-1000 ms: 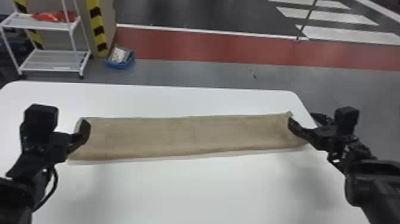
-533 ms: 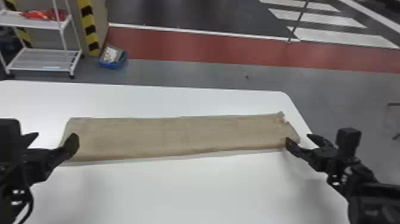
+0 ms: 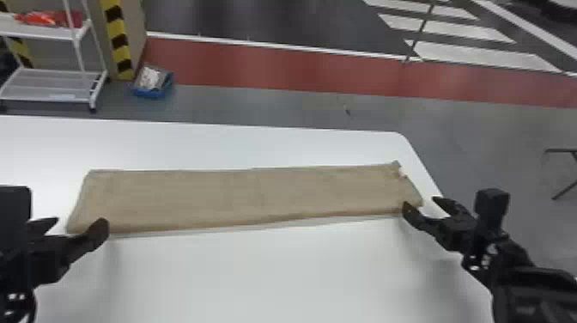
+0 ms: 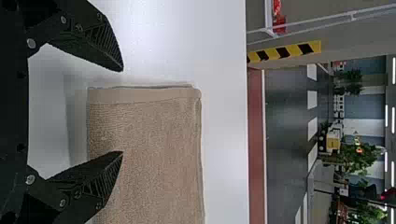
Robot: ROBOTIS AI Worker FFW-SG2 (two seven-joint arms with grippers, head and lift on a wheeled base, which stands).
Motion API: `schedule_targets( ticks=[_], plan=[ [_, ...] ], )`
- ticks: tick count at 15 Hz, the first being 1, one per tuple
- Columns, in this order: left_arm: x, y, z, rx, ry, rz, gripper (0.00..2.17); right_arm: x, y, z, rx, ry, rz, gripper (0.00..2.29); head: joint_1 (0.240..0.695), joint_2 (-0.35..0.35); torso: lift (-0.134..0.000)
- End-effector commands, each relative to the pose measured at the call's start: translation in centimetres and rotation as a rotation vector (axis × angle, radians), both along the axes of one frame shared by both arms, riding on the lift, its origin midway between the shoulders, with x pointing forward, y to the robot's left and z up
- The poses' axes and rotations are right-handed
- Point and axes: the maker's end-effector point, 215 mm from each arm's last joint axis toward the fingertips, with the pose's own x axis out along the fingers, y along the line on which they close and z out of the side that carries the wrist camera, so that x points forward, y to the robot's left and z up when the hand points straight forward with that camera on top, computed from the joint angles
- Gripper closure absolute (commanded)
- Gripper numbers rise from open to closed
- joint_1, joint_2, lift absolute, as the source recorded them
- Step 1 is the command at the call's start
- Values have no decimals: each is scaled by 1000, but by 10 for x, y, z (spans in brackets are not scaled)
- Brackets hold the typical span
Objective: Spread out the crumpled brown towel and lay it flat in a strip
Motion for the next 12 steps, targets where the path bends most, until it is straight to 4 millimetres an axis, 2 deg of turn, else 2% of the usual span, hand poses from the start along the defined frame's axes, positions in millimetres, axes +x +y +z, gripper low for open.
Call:
schedule_targets(
  ticks=[1, 4, 6, 7, 8, 9, 10, 11, 12],
  plan=[
    [-1, 6, -3, 8, 7, 9, 336, 0, 1, 1, 0, -2, 1, 218, 695, -223, -124],
    [-3, 6, -5, 3, 13, 7, 714, 1, 3, 0, 3, -3, 2, 218, 695, -214, -124],
    [-3, 5, -5, 2, 12, 3, 731, 1, 3, 0, 3, -2, 4, 221, 695, -213, -124],
    [-3, 5, -5, 4, 13, 3, 788, 1, 4, 0, 2, -1, 7, 326, 695, -213, -124],
    [-4, 6, -8, 6, 27, 4, 1150, 1, 7, 1, 8, -1, 23, 535, 695, -212, -124],
    [-8, 6, -12, 8, 47, 2, 1538, 1, 12, 1, 17, 0, 47, 839, 695, -210, -124],
    [-12, 4, -17, 2, 74, -11, 1710, 0, 15, 1, 23, 1, 58, 1180, 695, -207, -124],
    [-16, 3, -21, 1, 94, -17, 1713, 1, 16, 2, 28, 2, 64, 1561, 695, -203, -124],
    [-16, 2, -20, 1, 93, -17, 1720, 1, 18, 2, 30, 5, 72, 1686, 695, -202, -124]
  ],
)
